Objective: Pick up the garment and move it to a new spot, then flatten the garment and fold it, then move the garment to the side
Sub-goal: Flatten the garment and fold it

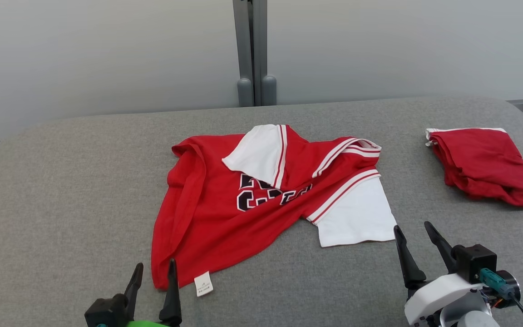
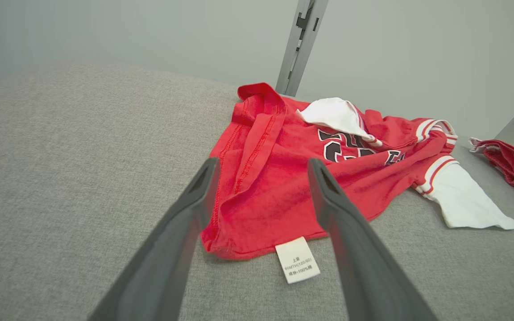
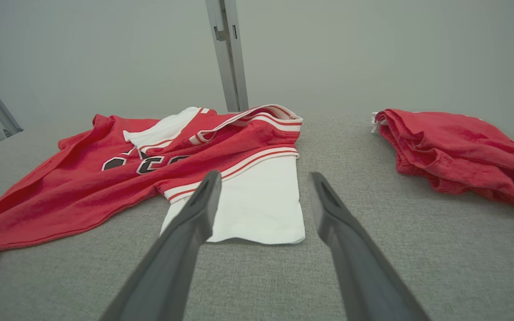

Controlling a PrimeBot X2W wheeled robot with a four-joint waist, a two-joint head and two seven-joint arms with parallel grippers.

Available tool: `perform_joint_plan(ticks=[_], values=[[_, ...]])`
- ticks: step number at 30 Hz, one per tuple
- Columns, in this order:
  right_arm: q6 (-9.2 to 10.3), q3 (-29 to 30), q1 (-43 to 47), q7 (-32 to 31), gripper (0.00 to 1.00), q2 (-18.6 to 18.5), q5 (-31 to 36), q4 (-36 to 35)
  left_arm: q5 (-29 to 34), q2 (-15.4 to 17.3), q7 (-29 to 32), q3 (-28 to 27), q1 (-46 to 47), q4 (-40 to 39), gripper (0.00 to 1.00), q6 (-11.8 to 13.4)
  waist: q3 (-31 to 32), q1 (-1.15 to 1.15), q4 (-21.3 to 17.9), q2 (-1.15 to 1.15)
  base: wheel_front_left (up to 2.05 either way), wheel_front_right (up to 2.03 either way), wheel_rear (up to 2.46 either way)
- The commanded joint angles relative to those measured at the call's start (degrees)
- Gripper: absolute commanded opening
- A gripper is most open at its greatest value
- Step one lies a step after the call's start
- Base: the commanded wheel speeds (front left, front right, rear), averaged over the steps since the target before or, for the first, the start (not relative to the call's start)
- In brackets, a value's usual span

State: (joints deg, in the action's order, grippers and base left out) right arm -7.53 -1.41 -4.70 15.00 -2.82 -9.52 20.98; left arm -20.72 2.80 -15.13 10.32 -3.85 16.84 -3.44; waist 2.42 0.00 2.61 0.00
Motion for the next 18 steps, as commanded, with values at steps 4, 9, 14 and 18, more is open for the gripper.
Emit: perform_joint_plan(ticks=[4, 9, 14, 18], values=[[0.1, 0.0, 0.6, 0.2, 1.0, -0.2, 0.4, -0.3, -0.2, 0.2, 0.0, 0.0, 0.2, 0.4, 1.0, 0.4, -0.2, 0.0, -0.1, 0.0, 0.0, 0.0, 0.0], [0.1, -0.1, 0.4, 0.2, 1.0, -0.2, 0.2, -0.1, -0.3, 0.2, 0.0, -0.1, 0.4, 1.7, 1.0, 1.1, -0.4, 0.0, -0.1, 0.0, 0.0, 0.0, 0.0], [0.1, -0.5, 0.3, 0.2, 1.0, -0.2, 0.3, 0.4, -1.5, 0.2, 0.7, 0.2, 1.4, 6.2, 1.0, 2.5, -0.7, 0.0, -0.2, 0.0, 0.0, 0.0, 0.0], [0.1, -0.9, 0.0, 0.2, 1.0, -0.2, 0.5, 0.8, -5.3, 0.2, 3.5, 0.8, 2.9, 9.3, 1.0, 3.1, -1.1, 0.0, -0.5, 0.0, 0.0, 0.0, 0.0]])
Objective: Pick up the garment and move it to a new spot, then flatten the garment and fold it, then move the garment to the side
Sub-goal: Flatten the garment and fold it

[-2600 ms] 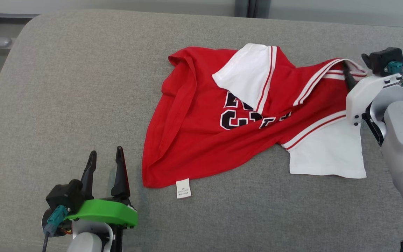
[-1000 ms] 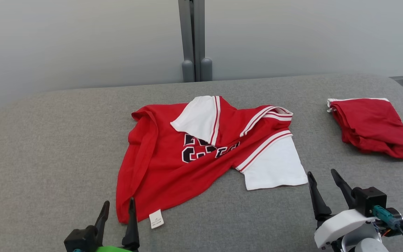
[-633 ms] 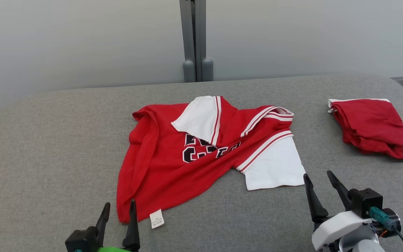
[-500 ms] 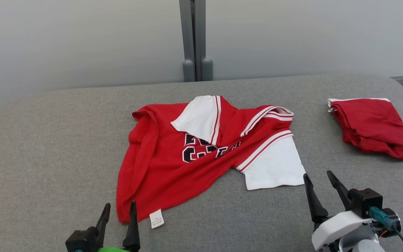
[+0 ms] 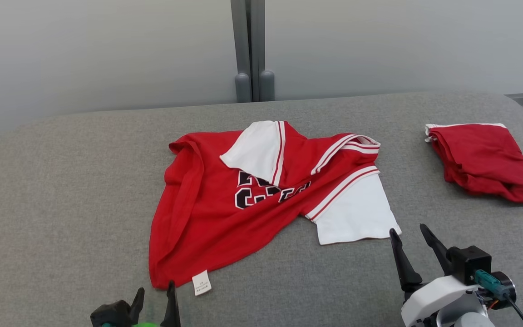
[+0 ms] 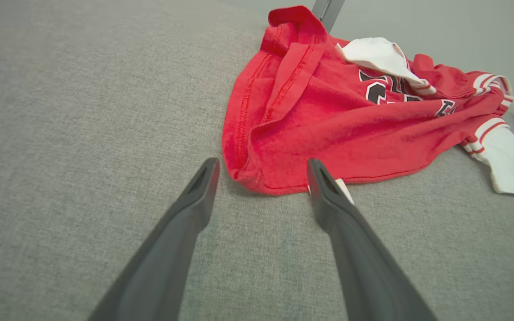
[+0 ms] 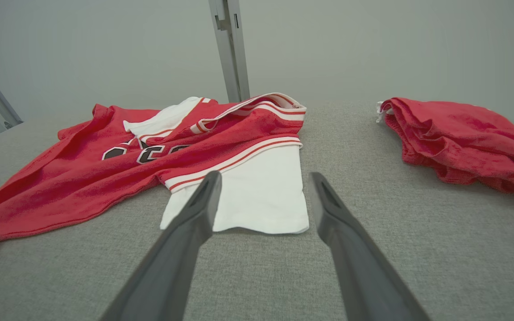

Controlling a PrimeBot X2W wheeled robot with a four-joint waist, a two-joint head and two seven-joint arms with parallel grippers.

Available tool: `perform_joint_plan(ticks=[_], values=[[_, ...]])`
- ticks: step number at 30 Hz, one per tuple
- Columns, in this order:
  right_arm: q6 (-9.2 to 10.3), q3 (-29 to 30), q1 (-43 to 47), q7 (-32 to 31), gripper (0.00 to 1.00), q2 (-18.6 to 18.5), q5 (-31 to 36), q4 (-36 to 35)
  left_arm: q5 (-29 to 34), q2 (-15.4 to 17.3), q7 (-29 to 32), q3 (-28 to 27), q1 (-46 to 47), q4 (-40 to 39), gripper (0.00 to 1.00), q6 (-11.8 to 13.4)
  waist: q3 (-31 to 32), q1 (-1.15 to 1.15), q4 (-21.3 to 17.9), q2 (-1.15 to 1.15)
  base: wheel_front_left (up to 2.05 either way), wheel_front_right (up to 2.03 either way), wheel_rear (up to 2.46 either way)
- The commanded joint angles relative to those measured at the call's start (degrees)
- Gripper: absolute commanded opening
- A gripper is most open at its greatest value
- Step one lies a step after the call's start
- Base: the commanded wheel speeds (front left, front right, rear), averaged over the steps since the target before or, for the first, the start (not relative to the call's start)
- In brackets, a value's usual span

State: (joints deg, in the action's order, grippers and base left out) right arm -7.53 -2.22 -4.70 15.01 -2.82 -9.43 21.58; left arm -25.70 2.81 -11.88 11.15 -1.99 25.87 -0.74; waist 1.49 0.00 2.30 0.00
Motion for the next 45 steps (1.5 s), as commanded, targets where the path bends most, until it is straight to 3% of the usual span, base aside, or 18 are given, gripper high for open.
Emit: perform_joint_plan(ticks=[1, 10, 14, 16, 17, 21, 23, 37, 45], values=[[0.1, -0.2, -0.1, 0.2, 1.0, -0.2, 0.5, 0.3, -0.9, 0.2, 0.9, 0.2, 1.5, 1.0, 1.0, 0.6, -0.2, 0.0, -0.3, 0.0, 0.0, 0.0, 0.0], [0.1, -1.0, -1.1, 0.2, 1.0, -0.2, 1.9, 1.1, -6.4, 0.2, 3.3, 0.5, 5.9, 7.8, 1.0, 2.2, -1.9, 0.0, -1.9, 0.0, 0.0, 0.0, 0.0], [0.1, -0.9, -1.8, 0.2, 1.0, -0.2, 3.1, 1.6, -9.6, 0.2, 2.7, 0.5, 7.4, 9.8, 1.0, 1.7, -2.8, 0.0, -2.2, 0.0, 0.0, 0.0, 0.0], [0.1, -0.7, -2.1, 0.2, 1.0, -0.2, 3.7, 2.0, -11.0, 0.2, 2.5, 0.9, 8.2, 10.7, 0.72, 1.5, -3.1, 0.0, -2.2, 0.0, 0.0, 0.0, 0.0], [0.1, -0.6, -2.3, 0.2, 1.0, -0.2, 4.0, 2.4, -11.6, 0.2, 2.4, 1.1, 8.5, 11.0, 0.5, 1.3, -3.2, 0.0, -2.1, 0.0, 0.0, 0.0, 0.0], [0.1, -0.1, -4.0, 0.2, 1.0, -0.2, 5.9, 4.6, -13.4, 0.2, 1.9, 2.0, 10.4, 12.6, 0.13, 1.1, -3.6, 0.0, -1.6, 0.0, 0.0, 0.0, 0.0], [0.1, 0.0, -4.9, -0.5, 1.0, -0.2, 6.7, 5.8, -14.6, 0.2, 1.7, 2.6, 11.2, 13.3, 0.0, 0.8, -3.8, 0.0, -1.4, 0.0, 0.0, 0.0, 0.0], [0.1, 5.3, -14.8, -11.9, 1.0, -0.2, 9.6, 16.4, -16.2, 0.2, -1.8, 4.4, 15.8, 14.6, 0.0, -1.2, -6.4, 0.0, 1.3, 0.0, 0.0, 0.0, 0.0], [0.1, 3.2, -19.1, -17.1, 1.0, -0.2, 10.3, 22.9, -15.9, 0.2, -2.8, 4.7, 16.6, 13.8, 0.0, -1.9, -7.9, 0.0, 2.3, 0.0, 0.0, 0.0, 0.0]])
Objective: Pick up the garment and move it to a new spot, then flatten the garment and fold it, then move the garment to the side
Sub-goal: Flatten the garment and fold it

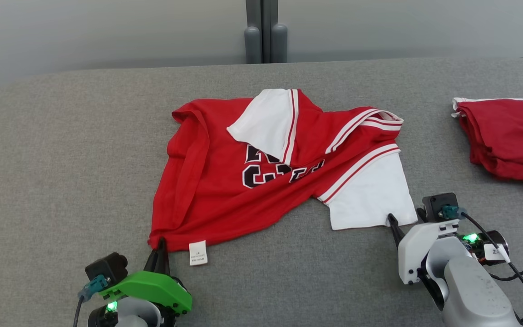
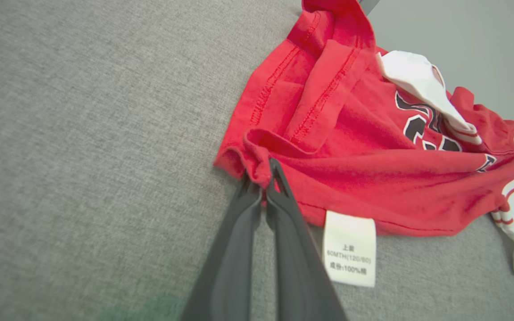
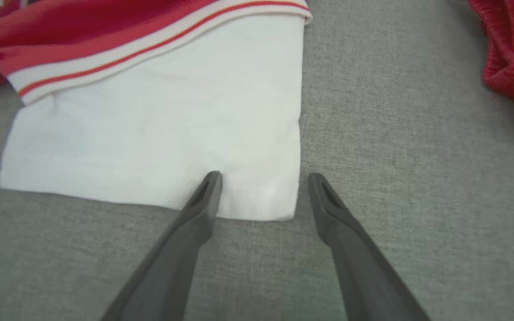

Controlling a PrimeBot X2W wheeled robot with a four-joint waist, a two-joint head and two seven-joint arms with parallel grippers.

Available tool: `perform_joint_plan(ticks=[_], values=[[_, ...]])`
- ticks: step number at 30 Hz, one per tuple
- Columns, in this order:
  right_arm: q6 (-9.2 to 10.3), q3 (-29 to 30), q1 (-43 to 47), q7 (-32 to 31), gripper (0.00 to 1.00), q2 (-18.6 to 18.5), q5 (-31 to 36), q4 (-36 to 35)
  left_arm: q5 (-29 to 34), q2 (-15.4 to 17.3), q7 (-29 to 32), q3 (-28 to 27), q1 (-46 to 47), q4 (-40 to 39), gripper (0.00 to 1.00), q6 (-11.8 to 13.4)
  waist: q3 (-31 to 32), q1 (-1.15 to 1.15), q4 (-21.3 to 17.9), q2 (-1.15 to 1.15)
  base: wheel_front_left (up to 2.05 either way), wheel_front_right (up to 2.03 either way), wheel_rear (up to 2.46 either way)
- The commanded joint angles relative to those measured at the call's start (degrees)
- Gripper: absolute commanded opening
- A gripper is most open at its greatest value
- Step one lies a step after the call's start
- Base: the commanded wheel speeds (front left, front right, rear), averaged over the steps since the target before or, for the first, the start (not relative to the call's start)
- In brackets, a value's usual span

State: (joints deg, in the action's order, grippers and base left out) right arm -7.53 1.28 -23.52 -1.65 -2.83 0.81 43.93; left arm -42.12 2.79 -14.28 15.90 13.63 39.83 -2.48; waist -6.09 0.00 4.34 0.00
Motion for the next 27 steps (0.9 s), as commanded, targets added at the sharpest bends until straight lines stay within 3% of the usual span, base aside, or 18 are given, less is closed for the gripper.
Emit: perform_joint_plan(ticks=[1, 3, 5, 8, 9, 20, 27], values=[[0.1, -1.0, -0.5, -1.0, 1.0, -0.1, -0.3, 1.2, 0.6, 0.2, -0.5, 0.0, 1.1, -0.2, 0.0, -0.2, -0.4, 0.0, 0.3, 0.0, 0.0, 0.0, 0.0], [0.05, -2.2, -1.0, -1.9, 1.0, -0.1, -1.1, 2.3, 0.7, 0.2, -0.6, -0.1, 1.2, -0.5, 0.0, -0.5, -0.6, 0.0, 0.3, 0.0, 0.0, 0.0, 0.0], [0.05, -3.2, -1.6, -2.0, 0.44, 0.0, -1.5, 3.0, 0.9, 0.2, -0.7, -0.3, 1.3, -0.8, 0.0, -0.5, -0.8, 0.0, 0.3, 0.0, 0.0, 0.0, 0.0], [0.04, -4.3, -2.4, -1.8, 0.04, 0.0, -2.5, 3.7, 1.3, 0.2, -0.8, -0.6, 1.5, -1.4, 0.0, -0.8, -0.9, 0.0, 0.2, 0.0, 0.0, 0.0, 0.0], [0.04, -4.5, -2.8, -1.6, 0.0, 0.0, -2.9, 3.9, 1.4, 0.3, -0.9, -0.8, 1.6, -1.6, 0.0, -0.9, -0.9, 0.0, 0.2, 0.0, 0.0, 0.0, 0.0], [0.06, -5.2, -6.3, 1.5, 0.0, -0.2, -12.2, 2.0, -0.2, 1.2, -0.3, -1.8, 1.6, -5.0, 0.0, -3.1, 1.2, 0.0, -1.4, 0.0, 0.0, 0.0, 0.0], [0.06, -5.6, -7.0, 0.3, 0.0, -1.4, -18.4, -6.4, -3.3, 4.2, 3.1, -3.2, 2.1, -12.5, 0.0, -3.9, 4.4, 0.0, -3.0, 0.0, 0.0, 0.0, 0.0]])
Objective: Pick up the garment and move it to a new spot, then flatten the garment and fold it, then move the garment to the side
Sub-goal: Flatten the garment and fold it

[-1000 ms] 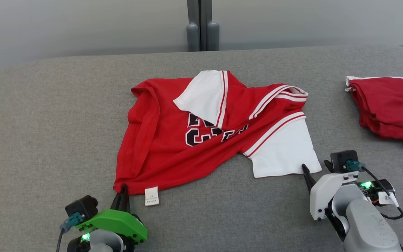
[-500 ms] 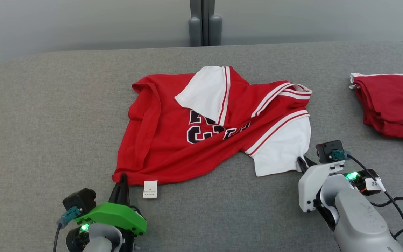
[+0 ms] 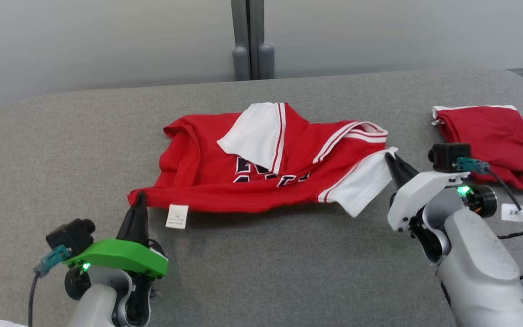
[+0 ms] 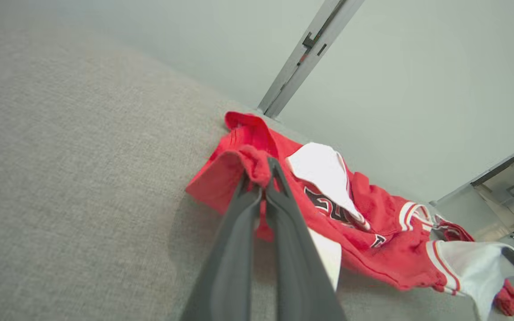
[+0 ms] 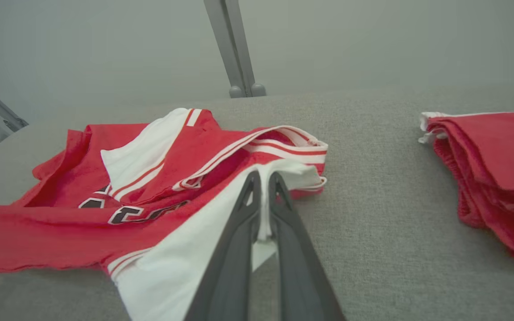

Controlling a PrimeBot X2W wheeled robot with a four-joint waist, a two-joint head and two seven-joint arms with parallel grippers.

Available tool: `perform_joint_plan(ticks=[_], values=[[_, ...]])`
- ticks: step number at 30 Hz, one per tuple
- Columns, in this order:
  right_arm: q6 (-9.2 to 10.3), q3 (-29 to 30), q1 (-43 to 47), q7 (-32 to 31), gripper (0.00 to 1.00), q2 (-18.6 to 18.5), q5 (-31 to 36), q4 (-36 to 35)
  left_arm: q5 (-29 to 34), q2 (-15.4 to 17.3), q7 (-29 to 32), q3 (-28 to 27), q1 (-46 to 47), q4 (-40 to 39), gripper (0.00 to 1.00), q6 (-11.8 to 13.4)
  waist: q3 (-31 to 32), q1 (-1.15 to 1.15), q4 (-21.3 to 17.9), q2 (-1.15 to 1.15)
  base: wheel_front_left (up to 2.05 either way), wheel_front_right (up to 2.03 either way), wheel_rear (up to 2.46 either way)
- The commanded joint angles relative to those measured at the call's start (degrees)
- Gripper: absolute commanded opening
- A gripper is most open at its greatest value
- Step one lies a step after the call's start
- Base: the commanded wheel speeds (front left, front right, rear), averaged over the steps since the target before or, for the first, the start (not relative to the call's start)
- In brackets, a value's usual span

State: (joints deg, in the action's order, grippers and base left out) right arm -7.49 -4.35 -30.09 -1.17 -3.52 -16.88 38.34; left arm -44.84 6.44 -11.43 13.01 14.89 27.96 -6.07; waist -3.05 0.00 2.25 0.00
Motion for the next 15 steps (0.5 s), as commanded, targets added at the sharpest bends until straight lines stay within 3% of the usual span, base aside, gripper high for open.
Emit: perform_joint_plan(ticks=[1, 7, 15], values=[[0.02, 0.0, -0.3, -0.4, 0.0, -1.0, -1.4, -2.4, -1.2, 0.8, 0.9, -0.7, 0.8, -2.2, 0.0, -0.4, 1.8, 0.0, -1.1, 0.0, 0.0, 0.0, 0.0], [0.02, 1.0, 1.2, -3.5, 0.0, -3.7, -6.4, -16.2, -7.3, 3.0, 7.9, -3.5, -0.3, -15.4, 0.0, 0.7, 4.7, 0.0, -2.4, 0.0, 0.0, 0.0, 0.0], [0.02, 5.7, 1.3, -9.5, 0.0, -4.9, -9.5, -37.1, -13.3, 6.8, 18.3, -7.3, 1.2, -36.5, 0.0, 7.1, 6.5, 0.0, -3.8, 0.0, 0.0, 0.0, 0.0]])
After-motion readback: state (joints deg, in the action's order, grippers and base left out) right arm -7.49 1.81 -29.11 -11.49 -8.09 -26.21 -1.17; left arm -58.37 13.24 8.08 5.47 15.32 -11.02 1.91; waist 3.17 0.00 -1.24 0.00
